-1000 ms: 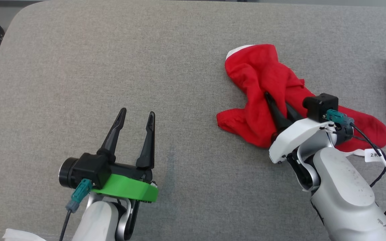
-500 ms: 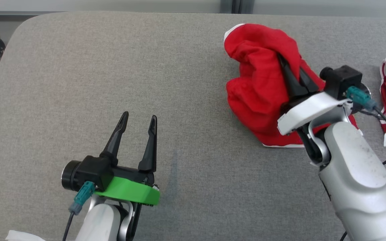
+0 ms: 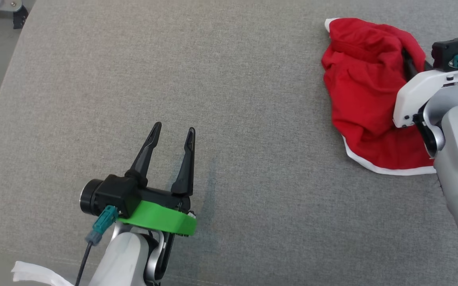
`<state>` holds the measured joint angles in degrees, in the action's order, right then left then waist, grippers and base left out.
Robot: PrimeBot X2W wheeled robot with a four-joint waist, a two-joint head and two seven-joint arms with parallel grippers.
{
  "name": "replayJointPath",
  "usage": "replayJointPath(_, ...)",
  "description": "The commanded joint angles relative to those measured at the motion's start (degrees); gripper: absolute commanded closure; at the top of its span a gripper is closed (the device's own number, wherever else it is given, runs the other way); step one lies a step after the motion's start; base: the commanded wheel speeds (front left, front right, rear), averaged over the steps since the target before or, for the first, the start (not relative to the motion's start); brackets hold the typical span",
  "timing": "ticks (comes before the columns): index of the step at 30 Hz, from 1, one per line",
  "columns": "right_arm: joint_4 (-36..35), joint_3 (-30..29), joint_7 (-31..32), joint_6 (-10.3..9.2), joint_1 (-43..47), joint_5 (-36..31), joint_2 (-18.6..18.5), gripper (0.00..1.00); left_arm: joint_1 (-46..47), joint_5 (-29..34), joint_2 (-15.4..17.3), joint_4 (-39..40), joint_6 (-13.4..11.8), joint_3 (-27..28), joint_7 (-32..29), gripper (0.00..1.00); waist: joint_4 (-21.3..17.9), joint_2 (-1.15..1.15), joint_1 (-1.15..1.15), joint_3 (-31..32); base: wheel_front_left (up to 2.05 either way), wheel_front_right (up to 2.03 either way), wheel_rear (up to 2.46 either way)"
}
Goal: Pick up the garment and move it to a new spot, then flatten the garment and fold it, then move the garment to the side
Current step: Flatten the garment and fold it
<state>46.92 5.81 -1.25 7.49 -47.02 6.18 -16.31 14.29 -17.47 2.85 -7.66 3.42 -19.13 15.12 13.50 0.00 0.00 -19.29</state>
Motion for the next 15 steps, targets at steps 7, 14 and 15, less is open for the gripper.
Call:
replayJointPath(7, 8.20, -6.22, -3.62, 0.00, -3.92, -8.41, 0.34, 0.00, 1.47, 0.21, 0.10, -0.17, -0.61, 0.56, -0.01, 0.00, -0.74, 0.00, 0.00, -0.39, 0.00, 0.00, 0.00)
replayJointPath(14, 7.80, -7.75, -11.03, 0.00, -3.04, -9.79, 5.25, 0.00, 0.66, 1.27, 0.11, 0.22, -0.48, 2.64, -0.01, 0.00, -4.48, 0.00, 0.00, 2.63, 0.00, 0.00, 0.00)
replayJointPath(15, 7.38, -7.76, -11.60, 0.00, -2.62, -9.37, 5.89, 0.00, 0.43, 1.37, 0.12, 0.32, -0.37, 2.97, 0.00, 0.00, -4.87, 0.00, 0.00, 2.98, 0.00, 0.00, 0.00)
